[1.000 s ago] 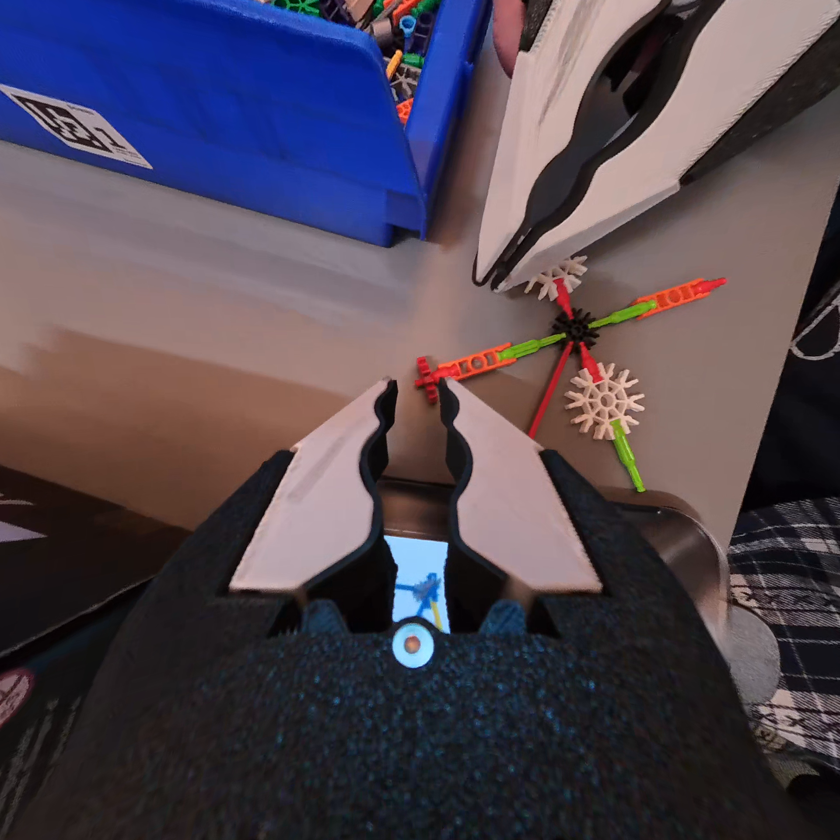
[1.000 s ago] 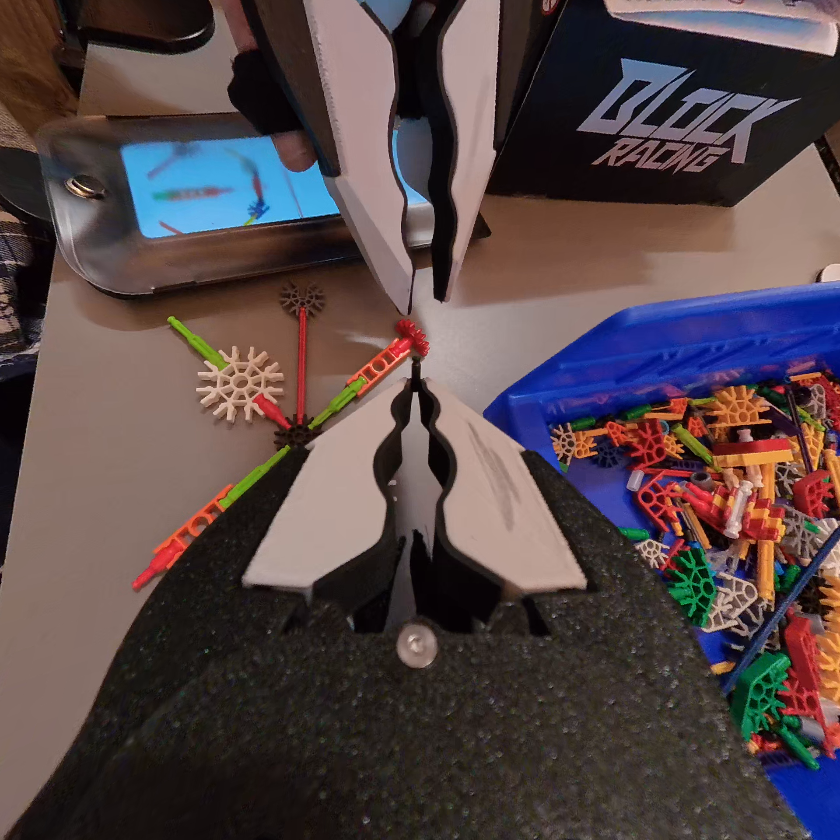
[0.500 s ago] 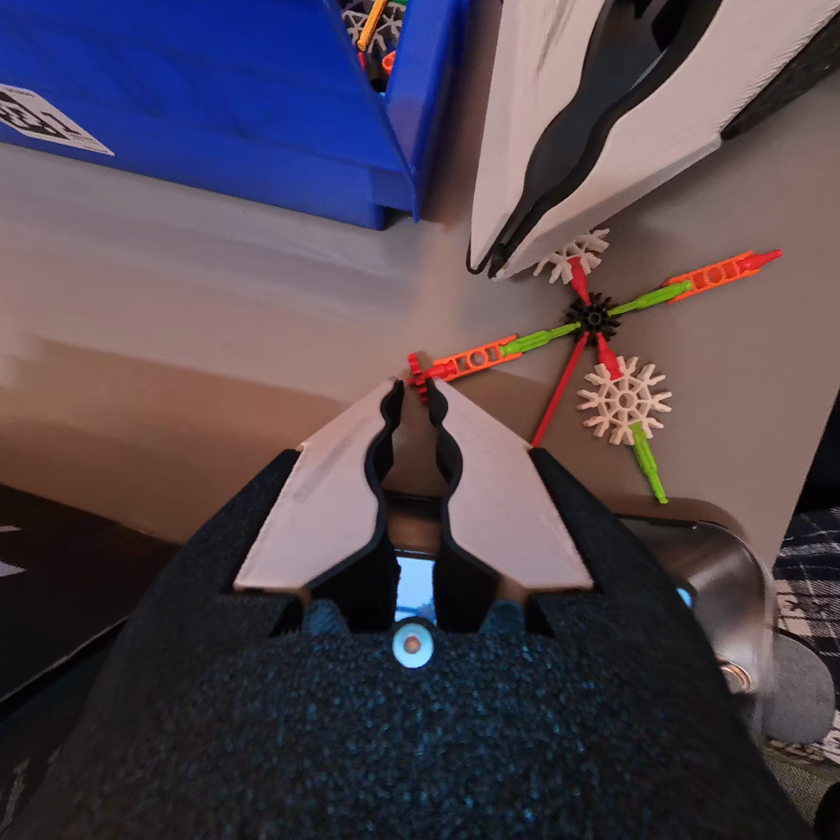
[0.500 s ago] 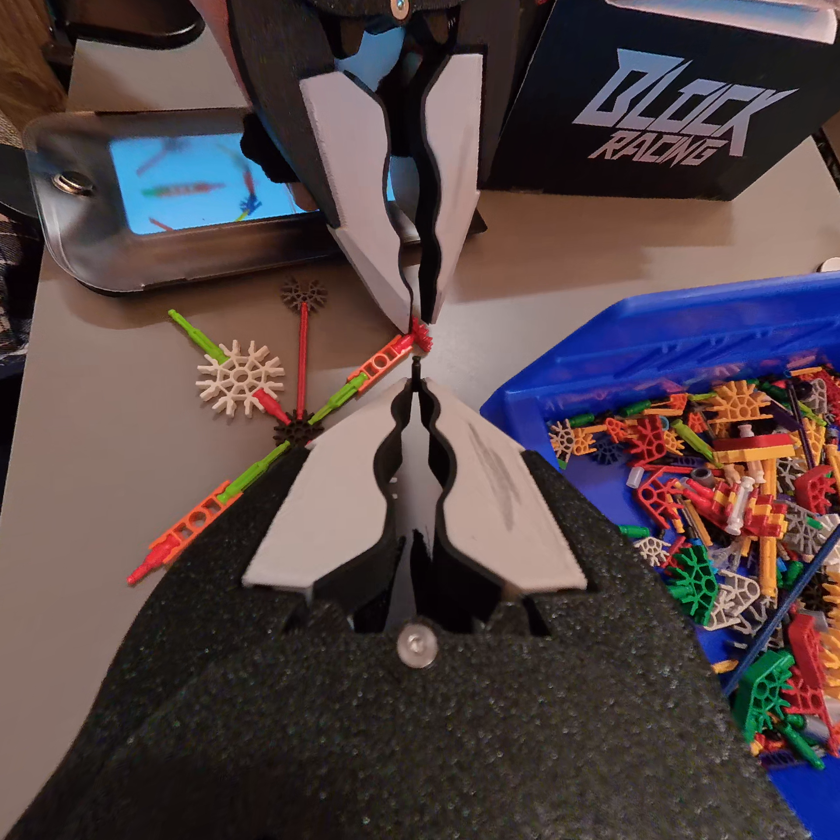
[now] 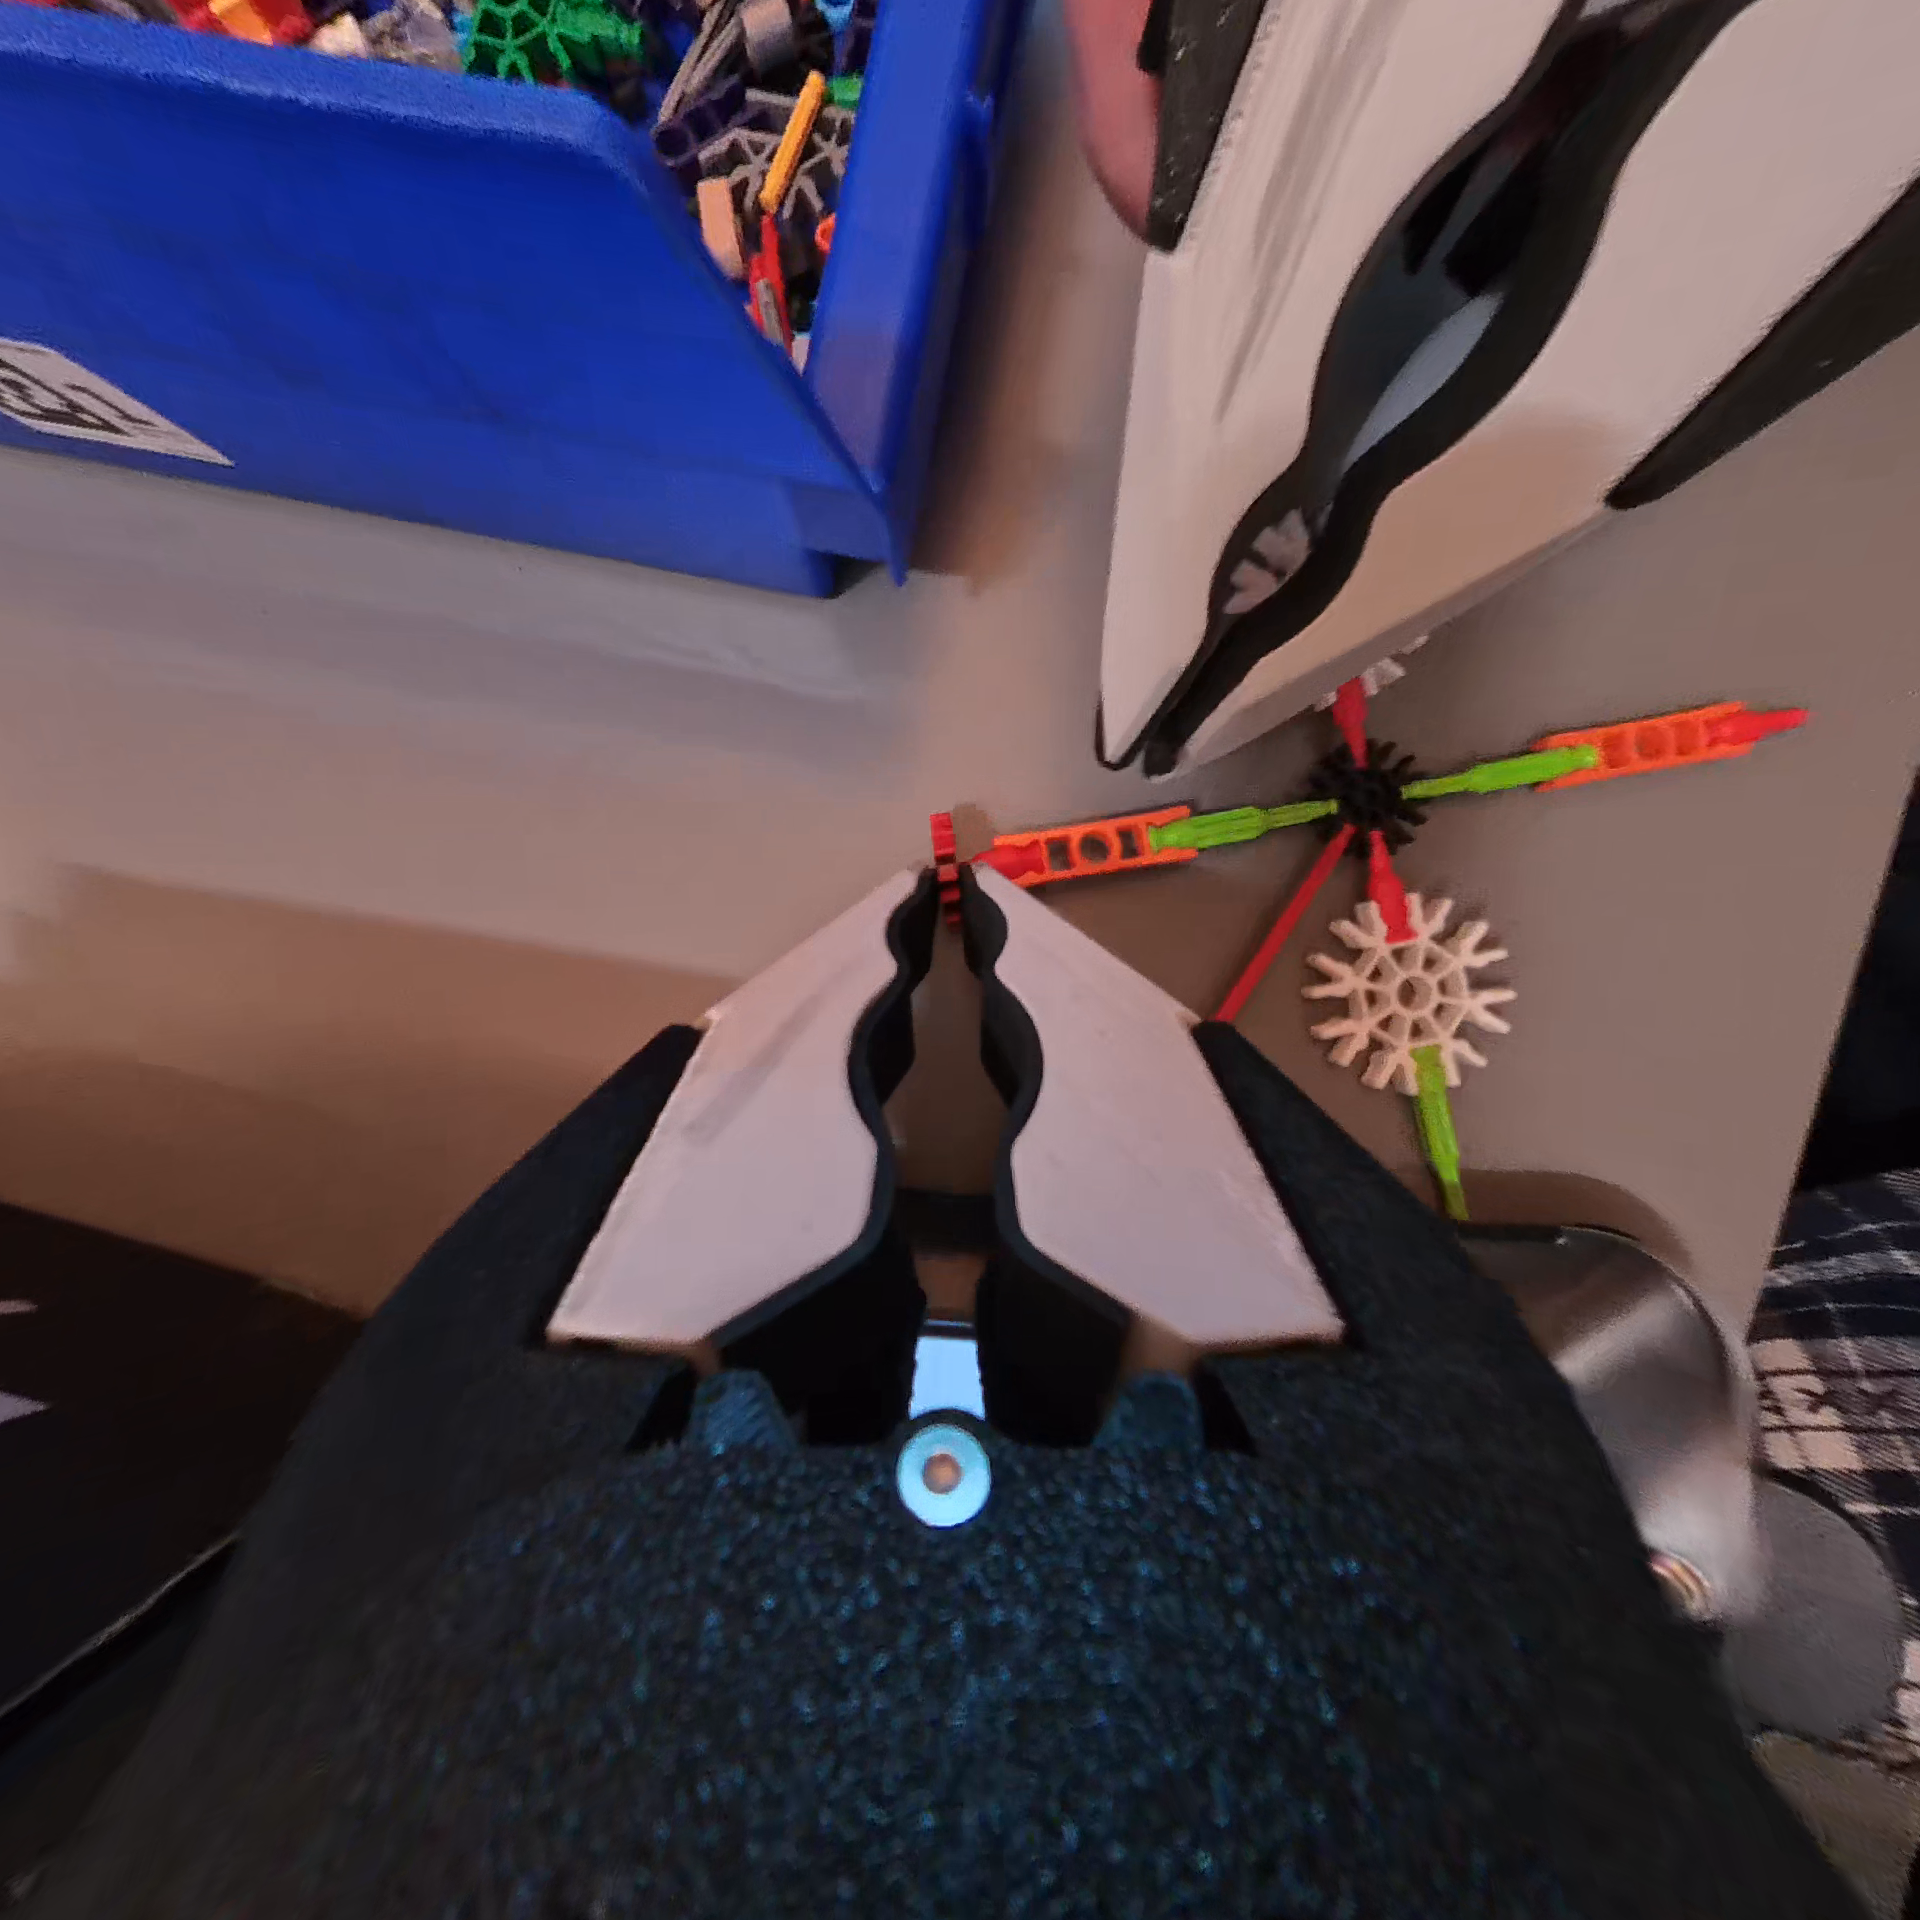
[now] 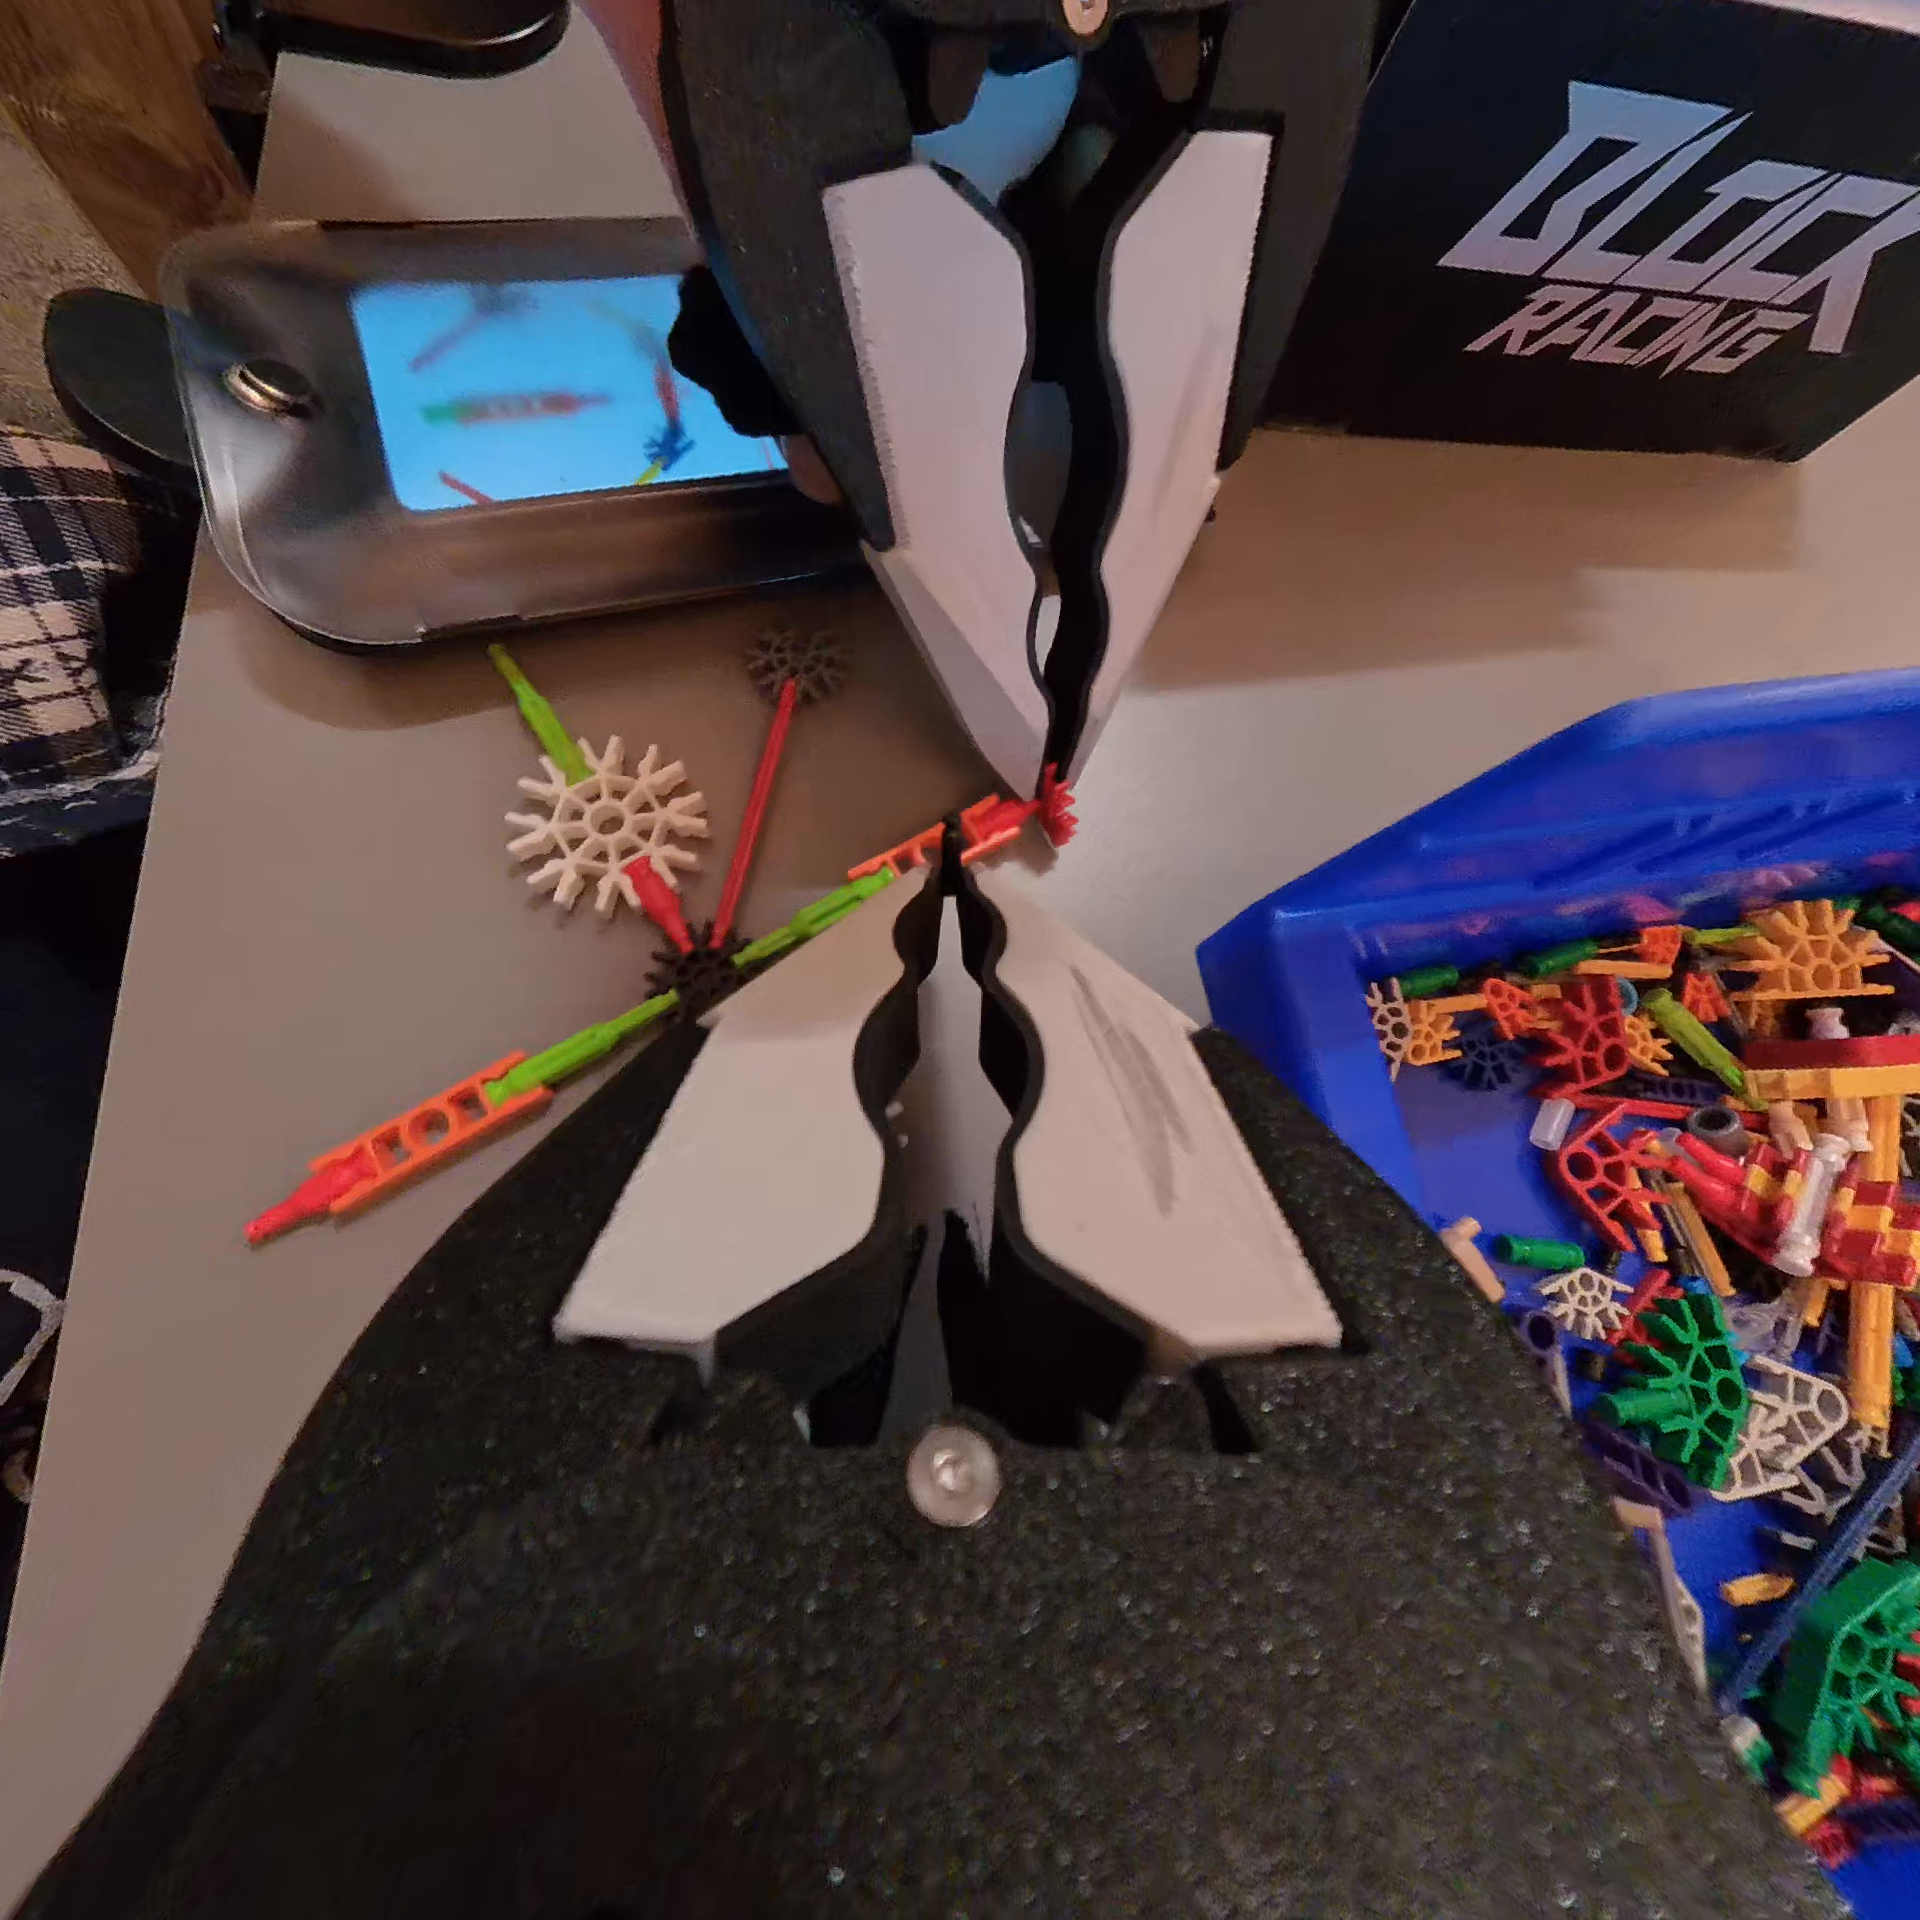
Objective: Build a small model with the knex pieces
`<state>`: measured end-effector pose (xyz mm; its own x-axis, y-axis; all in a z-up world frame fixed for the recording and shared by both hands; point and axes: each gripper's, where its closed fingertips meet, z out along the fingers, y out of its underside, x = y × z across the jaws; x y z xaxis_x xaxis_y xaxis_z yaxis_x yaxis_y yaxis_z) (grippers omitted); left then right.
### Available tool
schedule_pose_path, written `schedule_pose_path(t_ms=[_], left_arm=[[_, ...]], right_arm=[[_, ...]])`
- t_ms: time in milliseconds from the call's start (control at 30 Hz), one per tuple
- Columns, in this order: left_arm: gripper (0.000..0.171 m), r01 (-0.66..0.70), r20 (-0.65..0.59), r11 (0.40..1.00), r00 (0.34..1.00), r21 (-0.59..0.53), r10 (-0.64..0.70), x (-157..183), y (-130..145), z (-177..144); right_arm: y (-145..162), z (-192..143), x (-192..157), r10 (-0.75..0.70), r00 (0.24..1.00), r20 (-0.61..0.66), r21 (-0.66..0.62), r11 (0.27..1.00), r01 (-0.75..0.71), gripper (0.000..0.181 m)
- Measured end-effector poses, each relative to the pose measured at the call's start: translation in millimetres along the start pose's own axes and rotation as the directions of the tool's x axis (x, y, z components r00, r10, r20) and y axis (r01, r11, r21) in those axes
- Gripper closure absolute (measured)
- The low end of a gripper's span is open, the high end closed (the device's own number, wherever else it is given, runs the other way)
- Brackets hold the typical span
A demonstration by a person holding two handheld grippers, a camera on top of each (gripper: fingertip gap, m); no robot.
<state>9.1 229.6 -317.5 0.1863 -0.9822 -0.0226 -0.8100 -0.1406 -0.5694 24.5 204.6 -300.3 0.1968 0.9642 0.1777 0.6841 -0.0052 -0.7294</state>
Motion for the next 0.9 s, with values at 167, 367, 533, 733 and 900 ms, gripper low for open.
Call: schedule_pose_path(t_ms=[167, 367, 533, 733, 900], left_arm=[[0.169, -0.017, -0.024, 1.0, 1.0, 0.014, 0.017, 5, -3, 1], [0.168, -0.011, -0.012, 1.0, 1.0, 0.023, 0.012, 2, -3, 0], [0.167, -0.031, -0.009, 0.999, 0.999, 0.019, 0.031, 3, -3, 2], [0.166, -0.035, -0.01, 0.999, 0.999, 0.02, 0.035, 1, -4, 2], [0.166, -0.038, -0.02, 0.999, 0.999, 0.009, 0.038, 2, -3, 3]], right_arm=[[2, 2, -4, -0.009, 1.0, 0.007, -0.005, 1.0, 0.009, 0.179], [8, 10, -10, -0.034, 0.999, 0.015, -0.041, 0.999, 0.034, 0.179], [10, 12, -11, -0.032, 0.999, 0.025, -0.046, 0.998, 0.033, 0.179], [10, 12, -11, -0.028, 0.999, 0.03, -0.041, 0.999, 0.03, 0.179], [9, 11, -10, -0.026, 0.999, 0.029, -0.036, 0.999, 0.027, 0.18]])
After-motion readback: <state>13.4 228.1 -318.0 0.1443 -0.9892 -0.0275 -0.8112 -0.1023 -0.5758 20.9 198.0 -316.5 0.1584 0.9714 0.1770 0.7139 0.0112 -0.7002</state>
